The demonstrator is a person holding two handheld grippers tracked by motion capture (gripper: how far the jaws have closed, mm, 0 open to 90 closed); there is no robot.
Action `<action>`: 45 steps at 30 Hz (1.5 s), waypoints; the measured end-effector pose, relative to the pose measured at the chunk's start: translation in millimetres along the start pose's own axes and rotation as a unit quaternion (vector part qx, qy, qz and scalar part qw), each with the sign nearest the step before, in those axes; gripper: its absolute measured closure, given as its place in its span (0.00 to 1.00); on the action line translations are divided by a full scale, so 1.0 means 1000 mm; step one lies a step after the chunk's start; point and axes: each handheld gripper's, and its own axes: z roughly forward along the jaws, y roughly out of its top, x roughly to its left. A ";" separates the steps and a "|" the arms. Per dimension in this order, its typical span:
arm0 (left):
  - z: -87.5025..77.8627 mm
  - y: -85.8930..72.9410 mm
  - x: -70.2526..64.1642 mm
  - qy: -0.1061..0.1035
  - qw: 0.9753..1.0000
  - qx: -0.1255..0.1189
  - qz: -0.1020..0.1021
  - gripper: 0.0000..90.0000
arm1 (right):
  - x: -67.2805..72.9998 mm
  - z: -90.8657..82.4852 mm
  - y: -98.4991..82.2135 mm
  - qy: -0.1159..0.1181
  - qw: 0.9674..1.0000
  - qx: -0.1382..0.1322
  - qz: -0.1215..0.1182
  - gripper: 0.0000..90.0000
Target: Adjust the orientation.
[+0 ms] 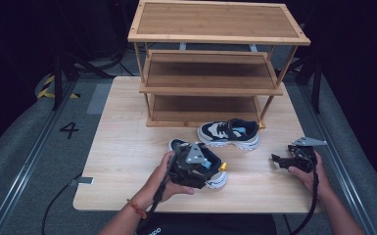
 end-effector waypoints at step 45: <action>0.008 -0.012 0.014 -0.143 0.973 0.178 -0.008 0.54 | 0.001 0.000 0.000 0.006 1.000 0.000 -0.007 0.17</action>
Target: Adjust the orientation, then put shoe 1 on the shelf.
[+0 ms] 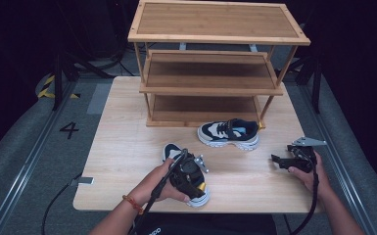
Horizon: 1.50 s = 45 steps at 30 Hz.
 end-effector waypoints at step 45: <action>-0.070 0.040 -0.011 0.013 0.984 0.047 0.174 0.80 | 0.000 0.000 0.000 0.001 1.000 0.000 0.001 0.17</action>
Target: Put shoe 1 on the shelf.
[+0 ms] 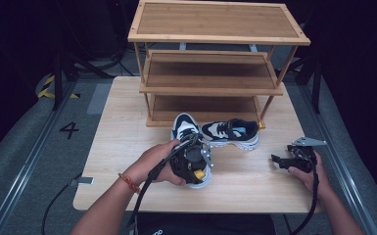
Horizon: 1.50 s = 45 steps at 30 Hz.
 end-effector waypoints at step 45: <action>-0.087 0.062 0.186 0.065 0.998 -0.005 0.021 0.73 | 0.000 0.000 0.000 0.001 1.000 0.001 -0.003 0.17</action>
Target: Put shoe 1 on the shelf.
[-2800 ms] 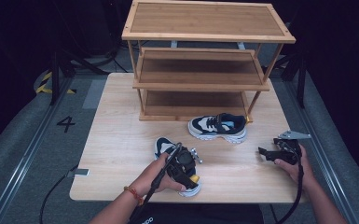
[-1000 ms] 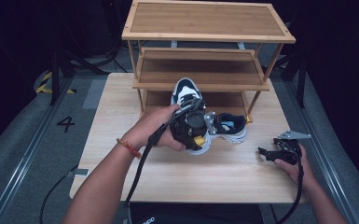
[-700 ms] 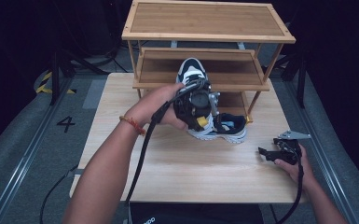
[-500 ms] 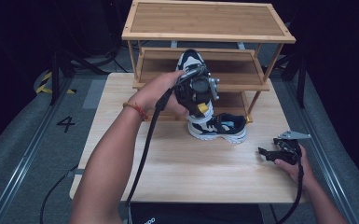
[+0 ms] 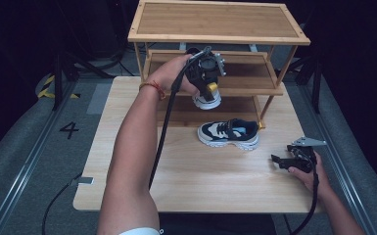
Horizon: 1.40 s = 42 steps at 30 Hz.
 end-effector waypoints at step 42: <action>0.045 -0.046 -0.078 0.324 0.802 -0.297 -0.405 0.16 | 0.000 0.001 0.001 0.010 1.000 -0.001 -0.008 0.17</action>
